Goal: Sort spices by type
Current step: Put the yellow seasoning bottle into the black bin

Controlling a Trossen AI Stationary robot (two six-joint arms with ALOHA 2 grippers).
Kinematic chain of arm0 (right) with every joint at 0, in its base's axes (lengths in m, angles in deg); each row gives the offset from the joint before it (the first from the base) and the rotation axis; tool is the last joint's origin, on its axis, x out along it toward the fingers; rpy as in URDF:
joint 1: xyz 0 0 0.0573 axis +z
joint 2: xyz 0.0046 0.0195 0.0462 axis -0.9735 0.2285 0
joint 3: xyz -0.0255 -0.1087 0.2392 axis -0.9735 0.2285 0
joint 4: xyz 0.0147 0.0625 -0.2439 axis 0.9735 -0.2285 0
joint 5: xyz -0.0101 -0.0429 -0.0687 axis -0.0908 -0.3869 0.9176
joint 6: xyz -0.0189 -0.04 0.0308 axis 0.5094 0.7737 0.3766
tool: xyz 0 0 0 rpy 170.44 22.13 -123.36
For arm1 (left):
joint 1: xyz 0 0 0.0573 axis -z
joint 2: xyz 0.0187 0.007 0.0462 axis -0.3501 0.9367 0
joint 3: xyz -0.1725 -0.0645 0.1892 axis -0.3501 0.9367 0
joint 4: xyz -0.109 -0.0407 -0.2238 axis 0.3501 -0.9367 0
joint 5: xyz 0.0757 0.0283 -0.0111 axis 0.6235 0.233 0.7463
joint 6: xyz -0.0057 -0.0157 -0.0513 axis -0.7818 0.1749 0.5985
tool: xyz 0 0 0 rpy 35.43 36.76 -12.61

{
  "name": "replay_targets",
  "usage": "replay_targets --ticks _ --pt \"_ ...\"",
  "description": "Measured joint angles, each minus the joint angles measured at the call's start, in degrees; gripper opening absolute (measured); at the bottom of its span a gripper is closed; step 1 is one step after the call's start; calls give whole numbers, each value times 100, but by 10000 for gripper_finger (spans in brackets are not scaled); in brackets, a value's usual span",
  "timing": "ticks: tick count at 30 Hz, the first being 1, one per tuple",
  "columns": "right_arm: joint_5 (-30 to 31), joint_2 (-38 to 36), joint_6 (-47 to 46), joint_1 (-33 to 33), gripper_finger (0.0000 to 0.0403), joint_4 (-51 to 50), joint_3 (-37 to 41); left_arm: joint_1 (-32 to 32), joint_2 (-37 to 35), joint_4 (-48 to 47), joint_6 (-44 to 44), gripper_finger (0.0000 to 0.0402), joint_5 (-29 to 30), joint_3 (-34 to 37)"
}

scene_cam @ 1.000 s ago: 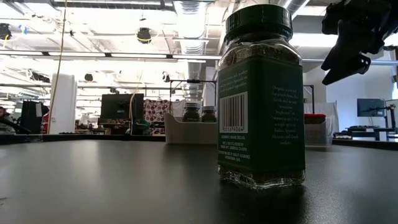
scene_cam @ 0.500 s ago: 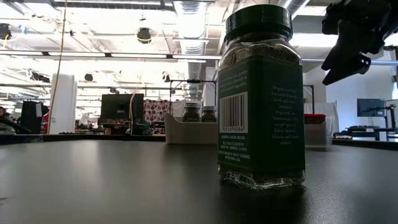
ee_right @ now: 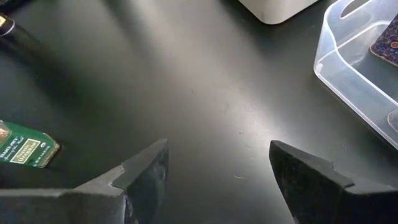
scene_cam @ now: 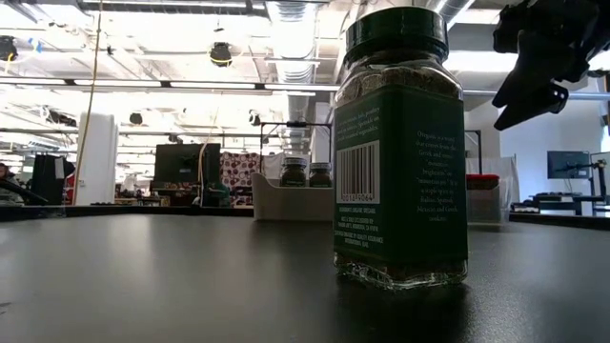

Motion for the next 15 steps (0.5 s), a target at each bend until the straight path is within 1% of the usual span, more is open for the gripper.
replay_targets --ticks 6,10,15 --pt "-2 0 -2 -1 302 16 0 3 -14 -216 -36 320 119 -248" --pt "-2 0 -4 -2 302 39 0 0 -14 -866 -199 320 138 -612" --pt "-2 0 -4 -2 302 73 0 0 -23 -1839 -671 320 139 -1080"
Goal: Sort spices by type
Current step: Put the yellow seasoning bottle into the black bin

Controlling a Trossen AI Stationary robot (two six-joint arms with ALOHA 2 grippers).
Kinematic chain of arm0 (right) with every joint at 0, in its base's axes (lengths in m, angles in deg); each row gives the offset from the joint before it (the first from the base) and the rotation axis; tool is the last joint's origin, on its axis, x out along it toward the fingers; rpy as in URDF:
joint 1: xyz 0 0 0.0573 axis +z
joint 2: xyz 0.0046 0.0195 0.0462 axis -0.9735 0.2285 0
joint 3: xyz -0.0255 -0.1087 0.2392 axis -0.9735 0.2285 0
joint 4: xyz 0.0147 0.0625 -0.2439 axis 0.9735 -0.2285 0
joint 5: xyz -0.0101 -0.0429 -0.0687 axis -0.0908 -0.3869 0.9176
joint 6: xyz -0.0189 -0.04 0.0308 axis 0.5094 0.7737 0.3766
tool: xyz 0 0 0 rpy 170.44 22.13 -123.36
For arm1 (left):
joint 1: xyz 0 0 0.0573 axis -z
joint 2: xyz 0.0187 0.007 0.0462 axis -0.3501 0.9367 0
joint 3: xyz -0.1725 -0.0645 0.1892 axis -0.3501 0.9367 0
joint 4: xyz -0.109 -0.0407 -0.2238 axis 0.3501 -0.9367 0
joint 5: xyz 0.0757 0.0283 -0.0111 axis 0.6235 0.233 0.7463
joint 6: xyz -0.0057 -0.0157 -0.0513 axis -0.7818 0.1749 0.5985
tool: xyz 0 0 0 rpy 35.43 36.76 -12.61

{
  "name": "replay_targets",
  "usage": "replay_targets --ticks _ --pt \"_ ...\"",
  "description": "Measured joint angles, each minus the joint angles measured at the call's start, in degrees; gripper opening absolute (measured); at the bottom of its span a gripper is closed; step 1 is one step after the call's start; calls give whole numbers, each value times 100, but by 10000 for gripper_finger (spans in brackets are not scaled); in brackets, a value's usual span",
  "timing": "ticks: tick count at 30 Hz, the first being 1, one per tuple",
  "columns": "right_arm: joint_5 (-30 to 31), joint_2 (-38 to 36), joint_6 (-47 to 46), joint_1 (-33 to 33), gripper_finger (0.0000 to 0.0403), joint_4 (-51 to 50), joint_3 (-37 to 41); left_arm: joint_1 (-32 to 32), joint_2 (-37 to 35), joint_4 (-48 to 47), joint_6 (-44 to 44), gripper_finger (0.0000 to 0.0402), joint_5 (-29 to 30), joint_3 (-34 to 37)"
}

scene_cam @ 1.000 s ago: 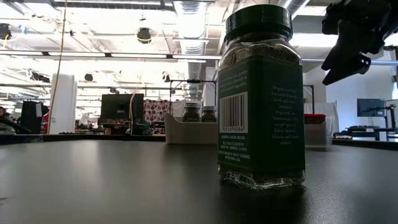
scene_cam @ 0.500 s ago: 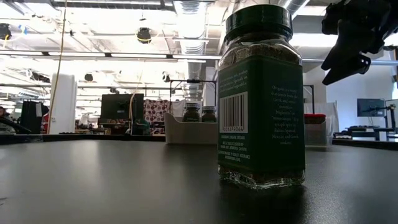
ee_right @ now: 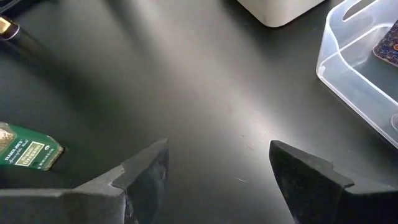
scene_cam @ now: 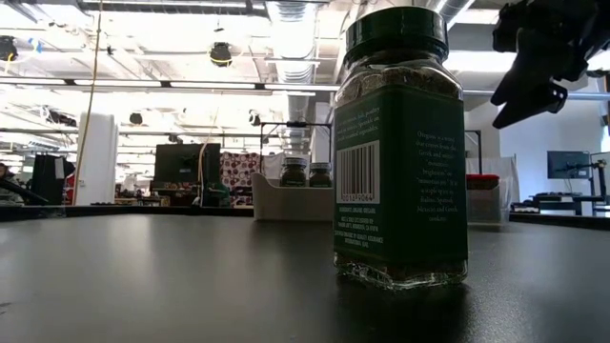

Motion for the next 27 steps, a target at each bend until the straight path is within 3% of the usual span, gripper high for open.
replay_targets --ticks 13,27 --pt "-2 0 -509 0 302 60 0 0 3 -96 -2760 320 -65 253" --pt "-2 0 -1309 0 302 53 0 70 -1 -142 -4553 320 -98 383"
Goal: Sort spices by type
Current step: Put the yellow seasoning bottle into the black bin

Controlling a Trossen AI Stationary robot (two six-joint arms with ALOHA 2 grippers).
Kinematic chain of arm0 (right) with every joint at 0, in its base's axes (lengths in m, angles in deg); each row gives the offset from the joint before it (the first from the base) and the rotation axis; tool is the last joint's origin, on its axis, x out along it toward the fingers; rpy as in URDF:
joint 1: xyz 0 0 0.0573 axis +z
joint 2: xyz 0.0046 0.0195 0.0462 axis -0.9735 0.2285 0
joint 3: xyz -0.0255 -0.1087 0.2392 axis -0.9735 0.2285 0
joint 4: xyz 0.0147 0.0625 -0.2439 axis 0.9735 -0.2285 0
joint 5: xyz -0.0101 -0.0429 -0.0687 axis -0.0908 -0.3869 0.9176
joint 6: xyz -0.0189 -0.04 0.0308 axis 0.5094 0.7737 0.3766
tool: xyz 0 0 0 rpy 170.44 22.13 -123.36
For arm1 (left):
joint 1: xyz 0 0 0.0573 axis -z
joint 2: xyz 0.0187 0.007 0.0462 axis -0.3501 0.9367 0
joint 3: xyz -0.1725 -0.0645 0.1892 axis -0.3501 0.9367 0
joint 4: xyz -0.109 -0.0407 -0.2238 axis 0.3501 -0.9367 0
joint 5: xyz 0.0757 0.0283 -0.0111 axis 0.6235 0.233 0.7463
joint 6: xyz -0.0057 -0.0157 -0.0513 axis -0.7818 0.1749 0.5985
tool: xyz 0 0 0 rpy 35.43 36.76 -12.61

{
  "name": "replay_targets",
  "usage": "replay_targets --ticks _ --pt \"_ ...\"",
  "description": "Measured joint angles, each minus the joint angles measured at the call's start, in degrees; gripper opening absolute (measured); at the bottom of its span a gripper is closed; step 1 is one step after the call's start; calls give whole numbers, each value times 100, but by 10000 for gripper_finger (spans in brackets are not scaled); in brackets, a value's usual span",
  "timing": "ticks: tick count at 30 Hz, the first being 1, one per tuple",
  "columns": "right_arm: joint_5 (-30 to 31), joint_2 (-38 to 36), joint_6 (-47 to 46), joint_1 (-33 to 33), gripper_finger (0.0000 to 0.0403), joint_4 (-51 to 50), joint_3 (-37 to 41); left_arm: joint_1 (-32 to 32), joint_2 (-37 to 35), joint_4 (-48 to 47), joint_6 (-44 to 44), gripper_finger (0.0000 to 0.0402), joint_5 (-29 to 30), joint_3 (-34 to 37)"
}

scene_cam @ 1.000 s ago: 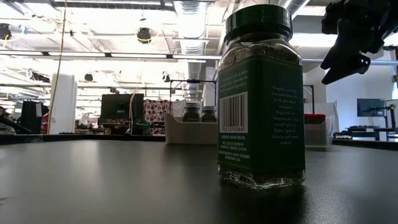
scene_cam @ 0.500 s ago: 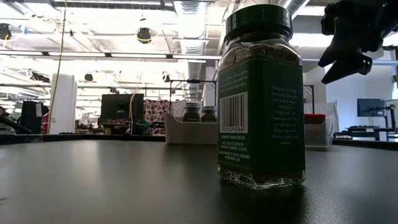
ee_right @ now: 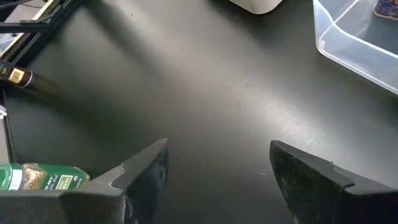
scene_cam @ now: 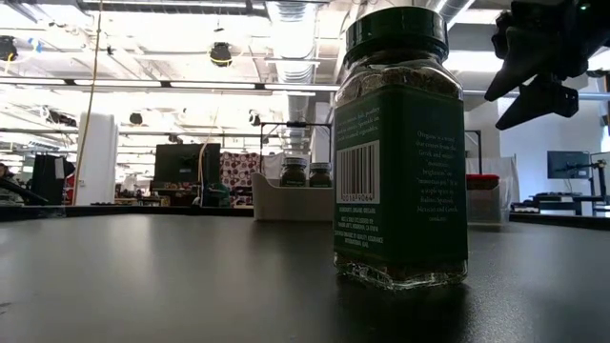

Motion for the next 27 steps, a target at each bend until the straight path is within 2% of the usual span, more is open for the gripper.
replay_targets --ticks 10,14,19,27 --pt "-2 0 -383 0 302 2 0 91 -158 354 -421 320 -173 615" --pt "-2 0 -393 0 302 78 0 161 -427 538 -280 320 -268 954" --pt "-2 0 -398 0 302 107 0 211 -697 1258 -120 320 -361 1333" --pt "-2 0 -442 -7 302 107 2 302 -741 1274 -79 320 -744 1490"
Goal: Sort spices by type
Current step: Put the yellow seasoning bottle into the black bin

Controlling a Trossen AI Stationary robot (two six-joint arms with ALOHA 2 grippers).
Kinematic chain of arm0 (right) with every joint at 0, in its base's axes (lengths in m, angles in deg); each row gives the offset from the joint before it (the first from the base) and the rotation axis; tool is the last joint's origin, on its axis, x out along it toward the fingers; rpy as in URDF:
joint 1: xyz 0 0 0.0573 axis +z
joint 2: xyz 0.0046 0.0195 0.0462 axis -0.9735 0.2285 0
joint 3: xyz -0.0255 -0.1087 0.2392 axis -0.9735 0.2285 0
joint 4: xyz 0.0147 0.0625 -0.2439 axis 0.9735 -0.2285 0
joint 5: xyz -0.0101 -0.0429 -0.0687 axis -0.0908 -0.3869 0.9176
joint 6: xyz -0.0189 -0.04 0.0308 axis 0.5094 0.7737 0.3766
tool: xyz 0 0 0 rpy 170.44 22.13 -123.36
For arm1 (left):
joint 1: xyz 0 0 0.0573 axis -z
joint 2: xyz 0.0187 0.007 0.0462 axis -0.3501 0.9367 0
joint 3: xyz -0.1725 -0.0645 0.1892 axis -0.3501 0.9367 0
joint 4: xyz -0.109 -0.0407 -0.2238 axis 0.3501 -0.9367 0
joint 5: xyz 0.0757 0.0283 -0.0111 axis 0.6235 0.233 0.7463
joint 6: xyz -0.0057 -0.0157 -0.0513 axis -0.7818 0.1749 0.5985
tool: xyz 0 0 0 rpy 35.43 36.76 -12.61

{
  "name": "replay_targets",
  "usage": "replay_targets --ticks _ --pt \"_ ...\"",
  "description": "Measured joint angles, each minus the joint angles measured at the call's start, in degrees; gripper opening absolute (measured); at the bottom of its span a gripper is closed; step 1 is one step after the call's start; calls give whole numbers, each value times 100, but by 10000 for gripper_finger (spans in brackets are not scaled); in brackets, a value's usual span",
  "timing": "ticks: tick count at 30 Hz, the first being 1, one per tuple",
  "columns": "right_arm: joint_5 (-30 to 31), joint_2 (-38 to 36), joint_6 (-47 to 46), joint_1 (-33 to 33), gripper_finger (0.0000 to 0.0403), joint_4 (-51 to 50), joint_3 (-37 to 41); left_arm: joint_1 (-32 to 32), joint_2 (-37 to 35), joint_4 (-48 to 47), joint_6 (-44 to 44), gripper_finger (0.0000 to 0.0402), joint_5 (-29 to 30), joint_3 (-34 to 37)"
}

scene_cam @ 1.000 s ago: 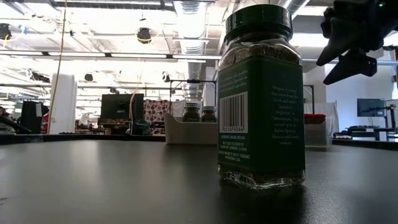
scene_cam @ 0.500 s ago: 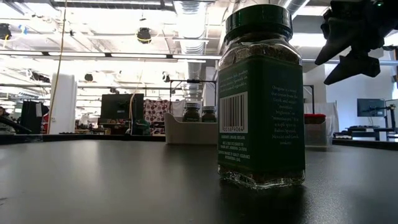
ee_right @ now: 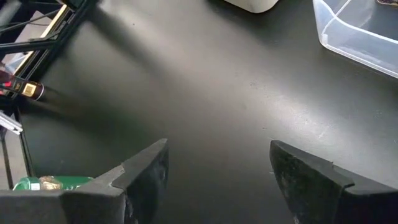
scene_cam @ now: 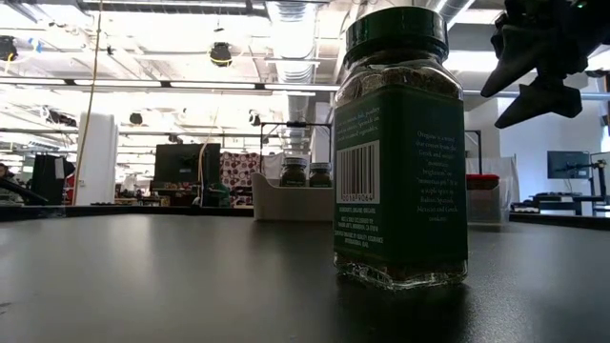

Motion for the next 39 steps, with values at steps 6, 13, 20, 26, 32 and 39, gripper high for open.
replay_targets --ticks 6,13,20,26,32,39 --pt "2 0 -49 0 302 0 0 98 0 3 42 320 -76 4" --pt "2 0 -50 0 302 2 0 94 0 27 61 303 40 90" --pt "4 2 -50 0 302 2 0 94 2 357 253 282 2 311" --pt "4 2 -51 0 302 17 0 92 -17 351 405 239 -77 334" --pt "6 11 -50 0 302 22 0 -104 -184 290 690 217 -78 334" --pt "6 132 -45 3 302 34 4 -980 -493 192 114 225 86 334"
